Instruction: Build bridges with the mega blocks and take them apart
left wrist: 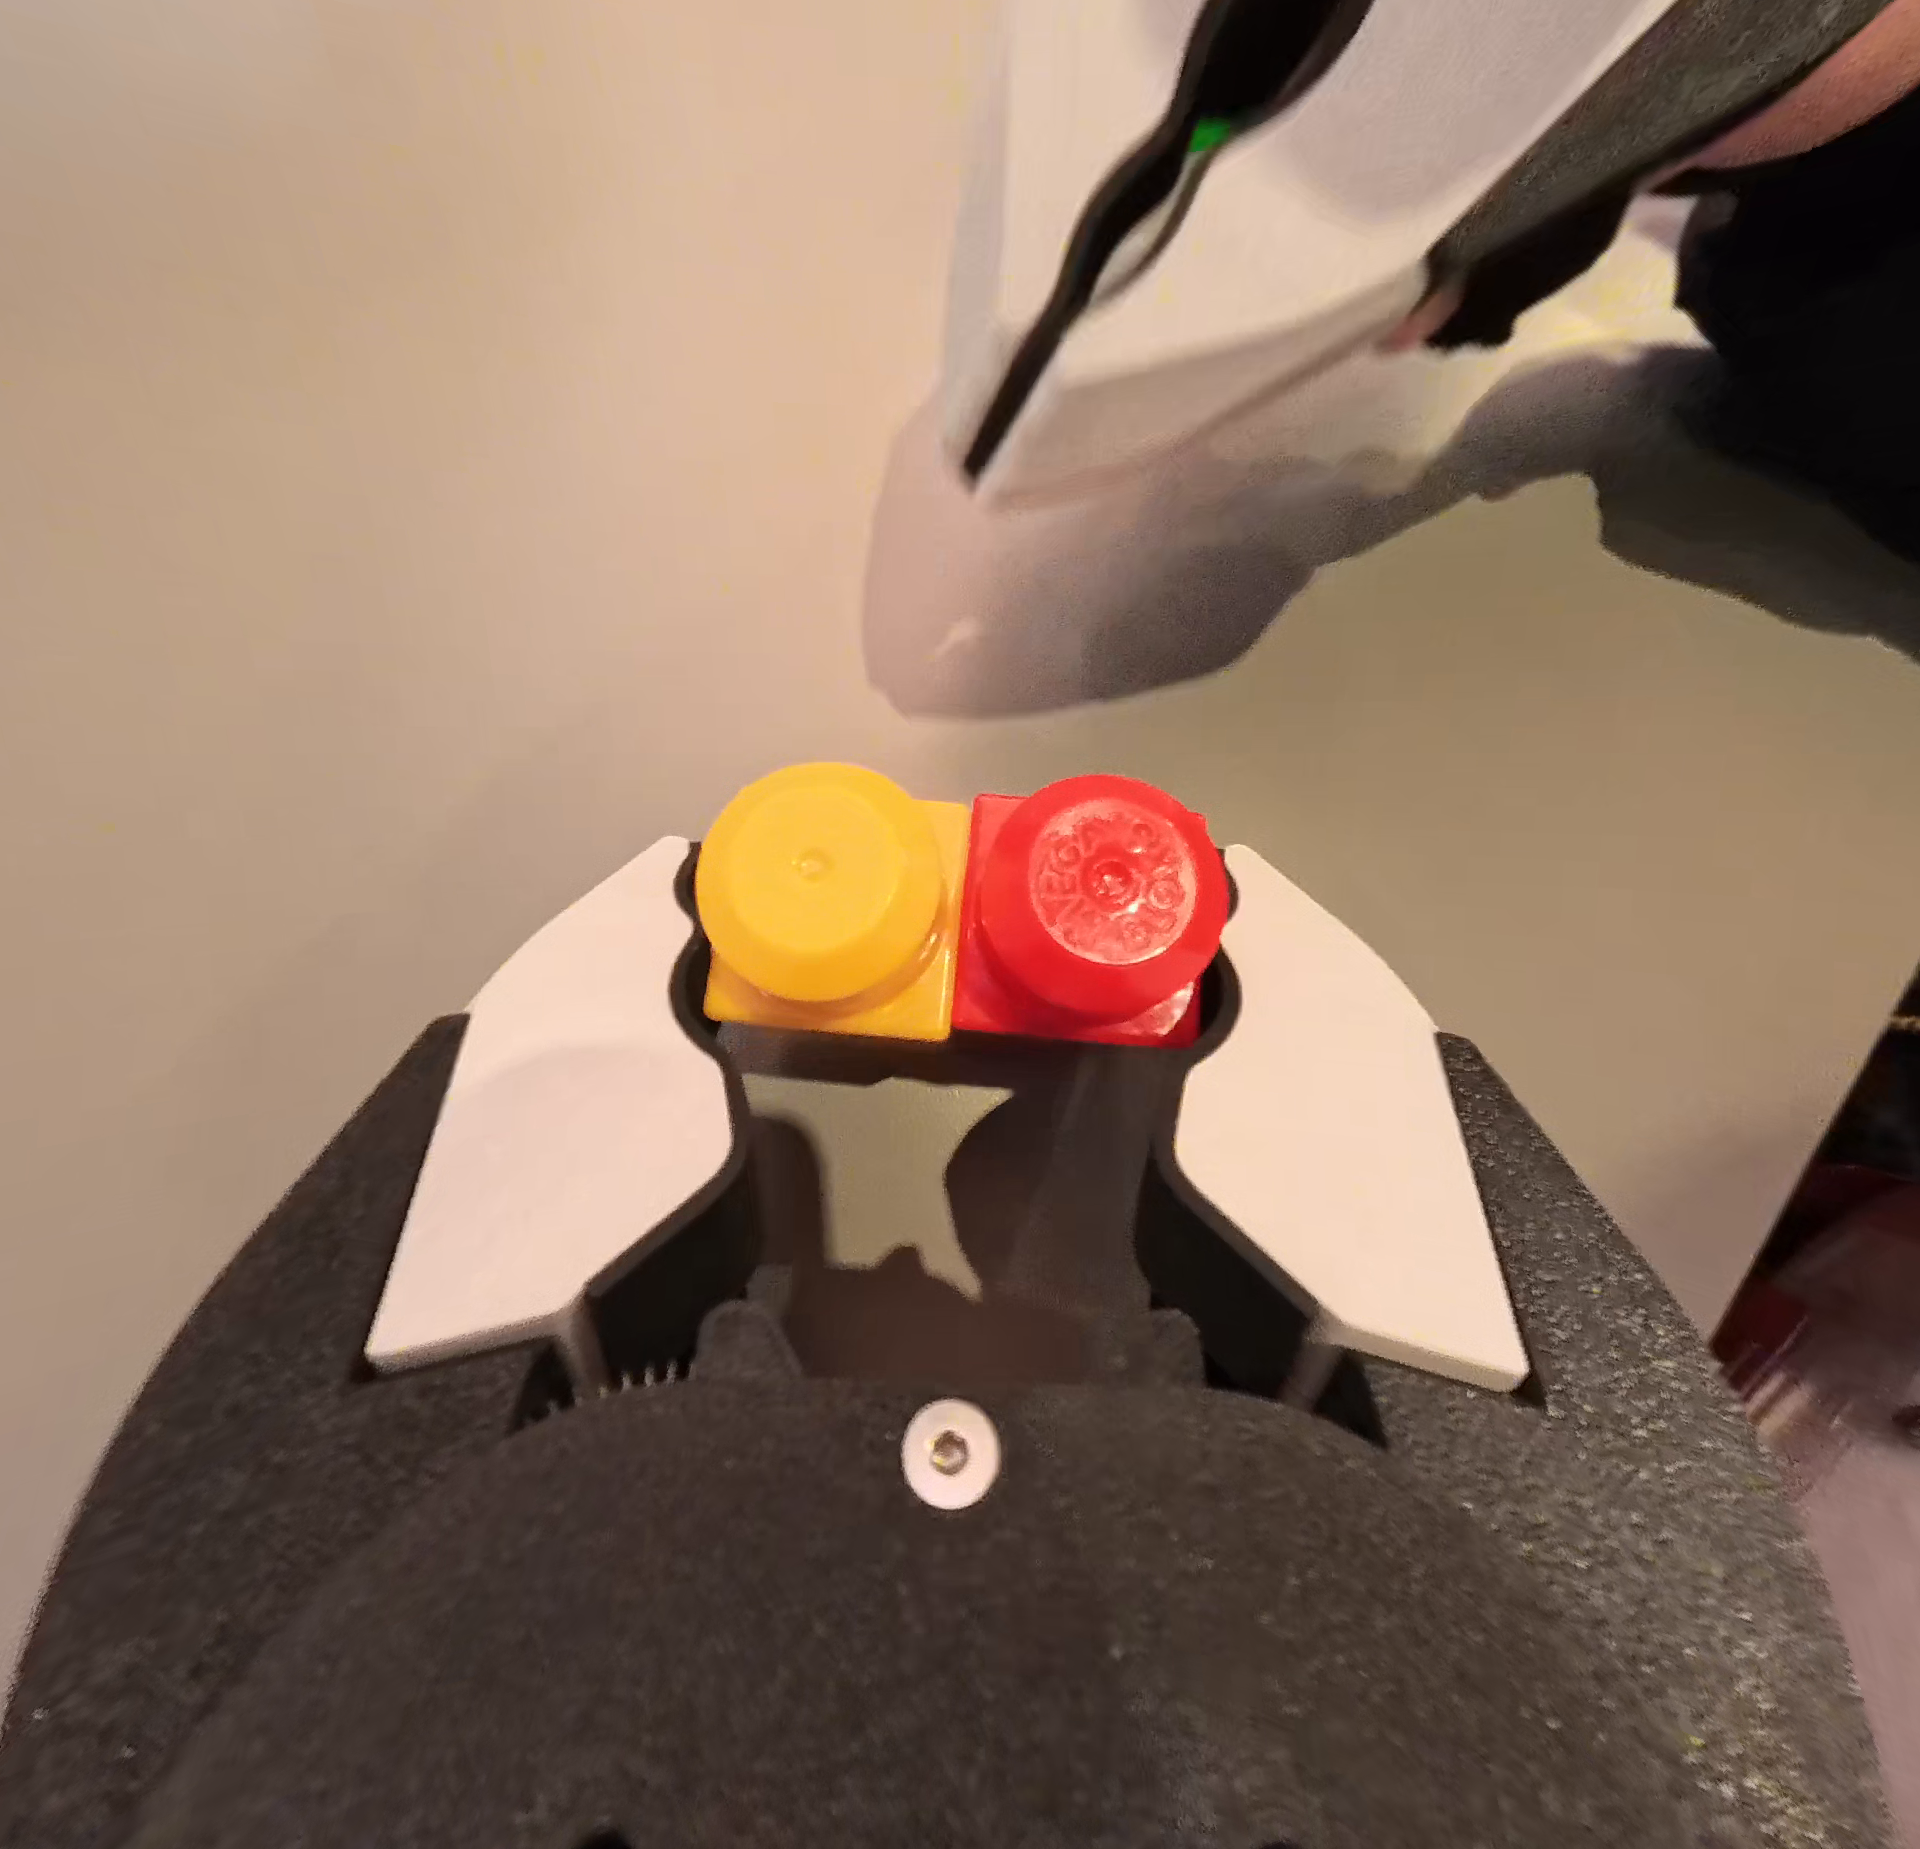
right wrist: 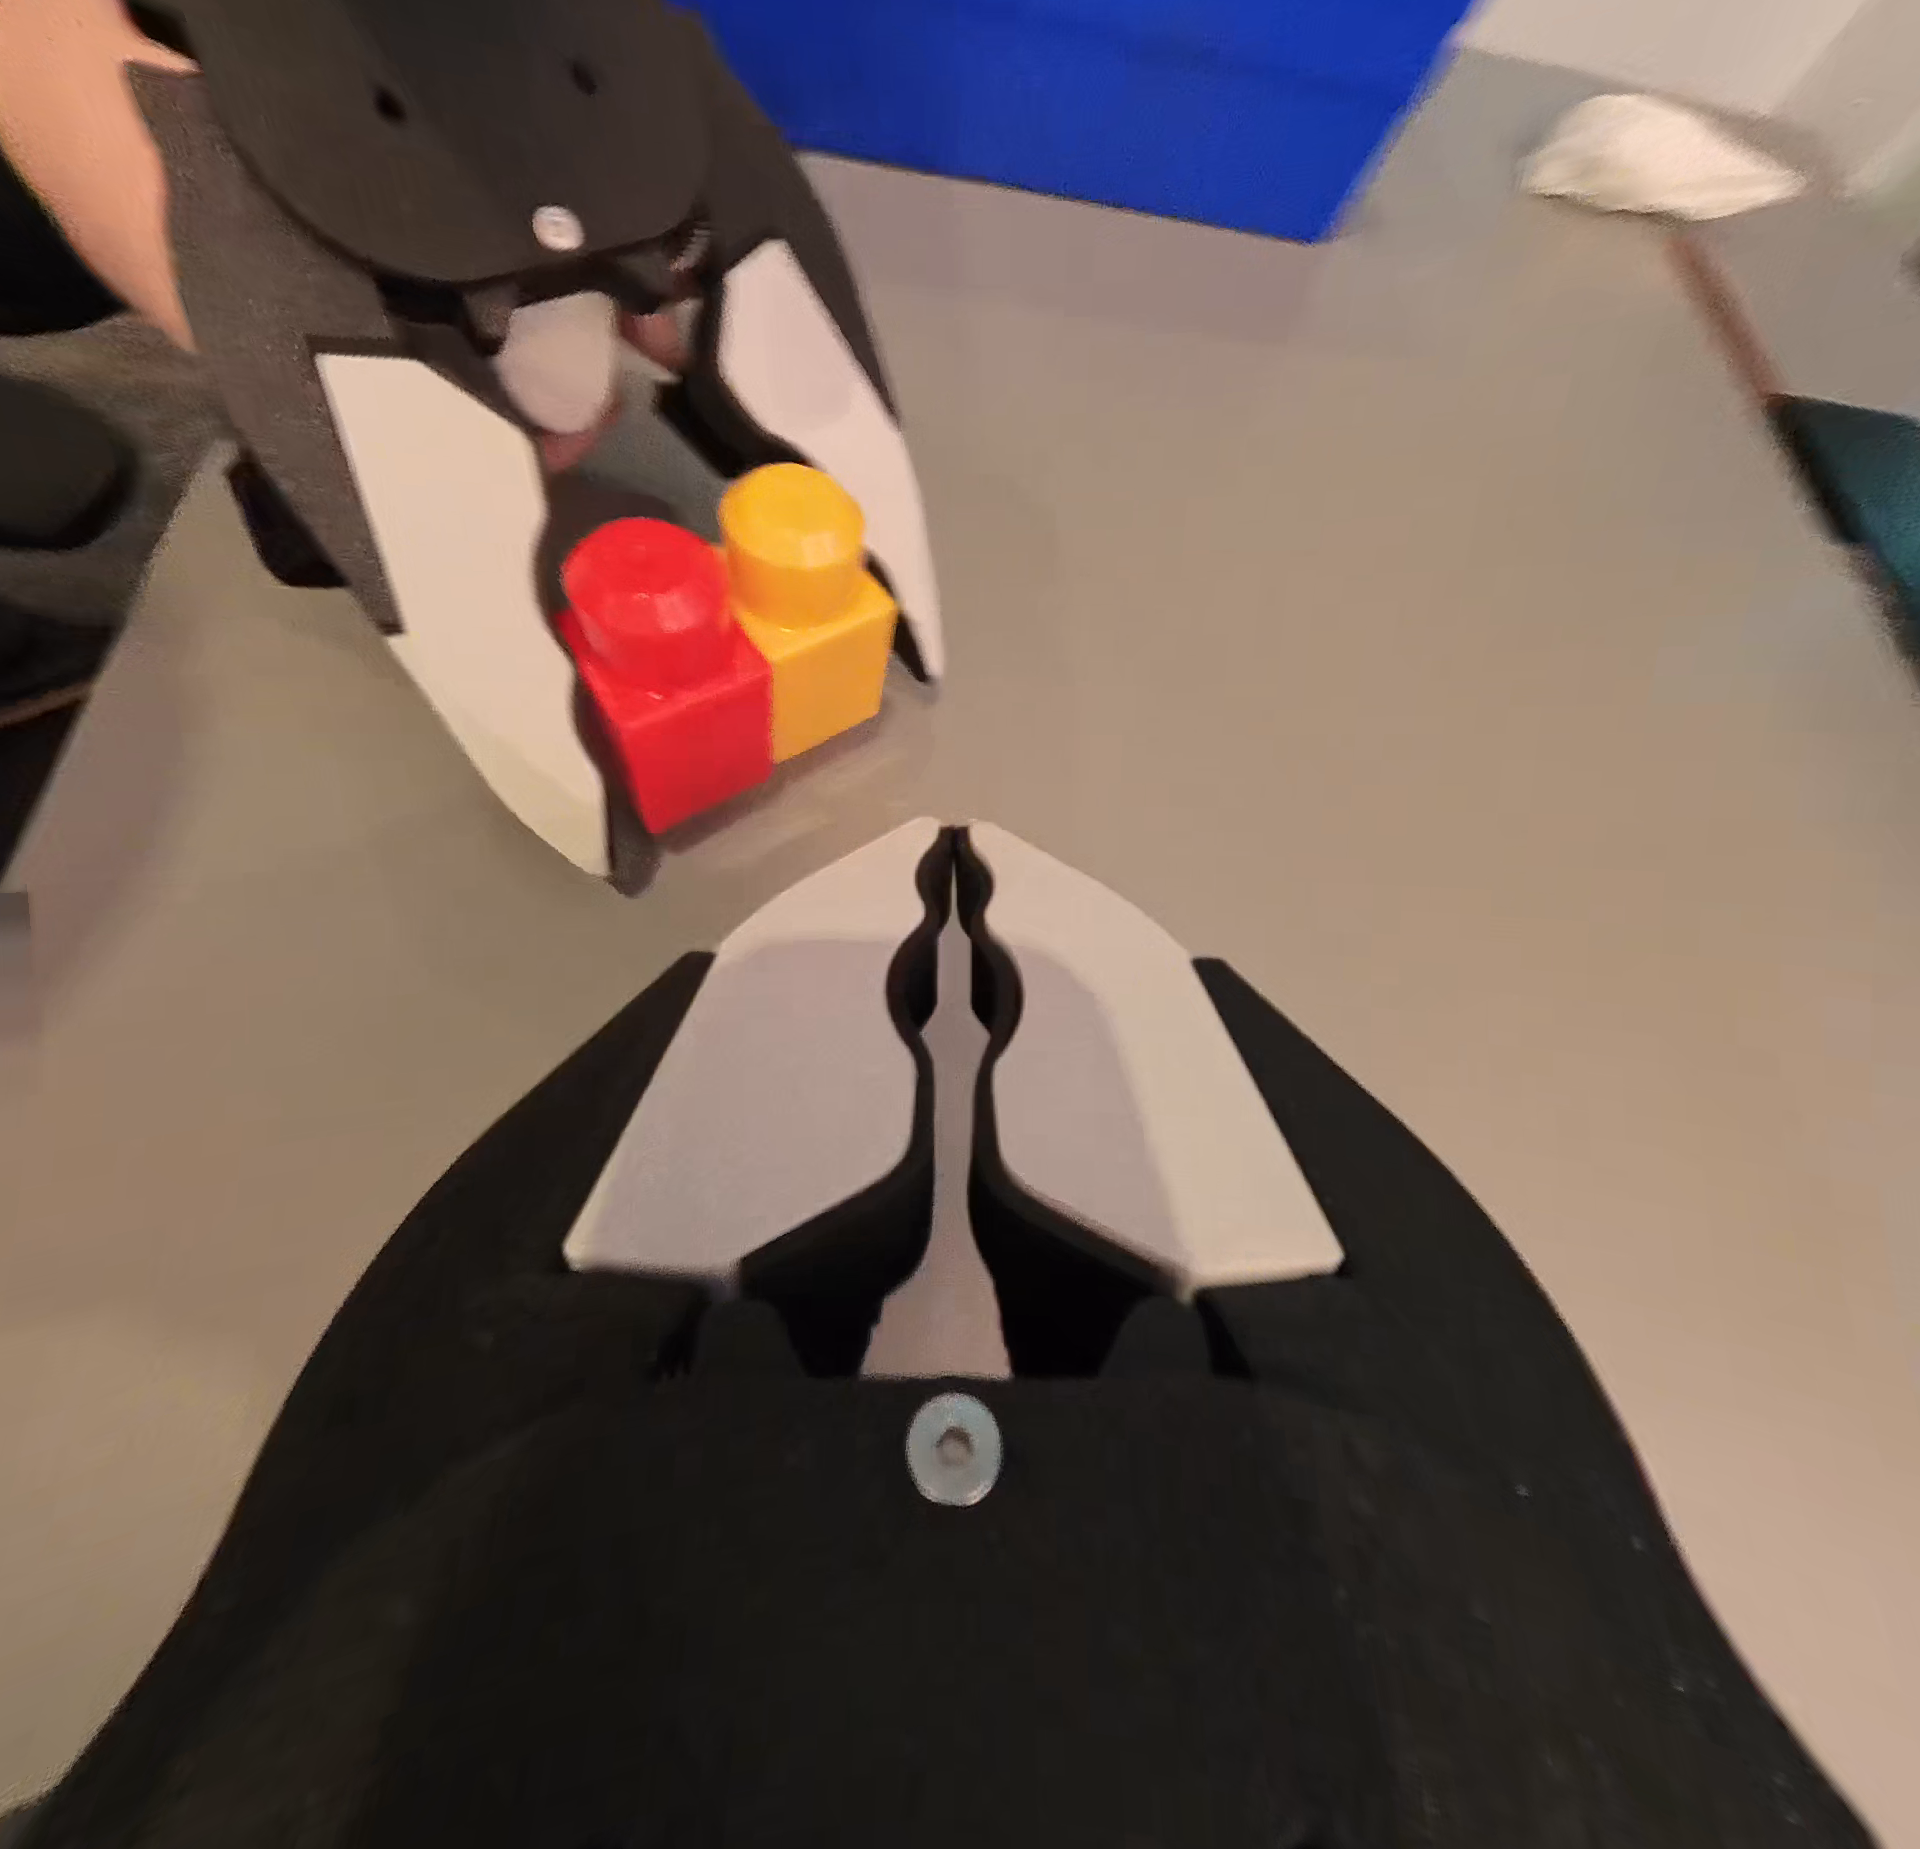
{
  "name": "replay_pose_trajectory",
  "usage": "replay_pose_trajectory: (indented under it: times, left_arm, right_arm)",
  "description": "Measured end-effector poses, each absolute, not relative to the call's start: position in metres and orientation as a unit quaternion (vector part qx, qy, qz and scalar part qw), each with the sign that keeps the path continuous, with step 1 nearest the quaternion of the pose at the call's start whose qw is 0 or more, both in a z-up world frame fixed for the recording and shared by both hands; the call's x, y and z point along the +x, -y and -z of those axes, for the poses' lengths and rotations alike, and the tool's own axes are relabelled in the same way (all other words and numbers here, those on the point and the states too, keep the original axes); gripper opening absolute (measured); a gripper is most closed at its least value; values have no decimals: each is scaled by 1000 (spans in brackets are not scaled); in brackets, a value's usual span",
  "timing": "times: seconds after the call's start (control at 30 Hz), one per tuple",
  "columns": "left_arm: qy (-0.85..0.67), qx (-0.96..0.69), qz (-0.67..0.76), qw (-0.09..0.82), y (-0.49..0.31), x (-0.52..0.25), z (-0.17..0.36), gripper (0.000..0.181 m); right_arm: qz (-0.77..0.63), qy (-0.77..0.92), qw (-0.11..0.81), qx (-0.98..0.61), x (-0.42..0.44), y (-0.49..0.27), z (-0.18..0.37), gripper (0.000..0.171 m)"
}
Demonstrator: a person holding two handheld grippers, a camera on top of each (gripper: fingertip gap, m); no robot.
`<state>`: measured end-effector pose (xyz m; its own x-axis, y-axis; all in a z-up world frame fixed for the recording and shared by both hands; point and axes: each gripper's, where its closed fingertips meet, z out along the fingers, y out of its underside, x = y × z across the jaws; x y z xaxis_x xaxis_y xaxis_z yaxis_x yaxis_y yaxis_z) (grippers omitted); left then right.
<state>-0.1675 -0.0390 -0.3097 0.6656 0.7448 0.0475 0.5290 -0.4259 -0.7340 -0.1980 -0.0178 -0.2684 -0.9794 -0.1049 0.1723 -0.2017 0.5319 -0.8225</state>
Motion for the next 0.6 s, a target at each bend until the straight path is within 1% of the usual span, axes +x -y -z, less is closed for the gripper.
replay_pose_trajectory:
  times: [0.1,0.17,0.2,0.23,0.33,0.47,0.6]
  left_arm:
    - [379,-828,-155,384,38,-176,295,90]
    - [374,-822,-171,394,35,-182,284,90]
    - [369,-818,-185,399,34,-186,278,90]
    - [365,-818,-194,399,33,-189,275,90]
    - [355,-813,-222,404,26,-197,266,90]
    - [344,-810,-242,409,14,-204,259,90]
    - [349,-798,-243,426,9,-206,252,90]
  right_arm:
    - [-494,855,155,-4,-230,-28,235,2]
    - [-494,839,214,-76,-253,-71,222,13]
    - [-491,833,229,-111,-263,-93,221,22]
    - [-490,830,227,-140,-269,-110,224,28]
    - [-496,832,175,-177,-271,-132,242,30]
    - [-443,854,199,-190,-285,-147,273,40]
    - [-412,873,184,-184,-287,-140,295,34]
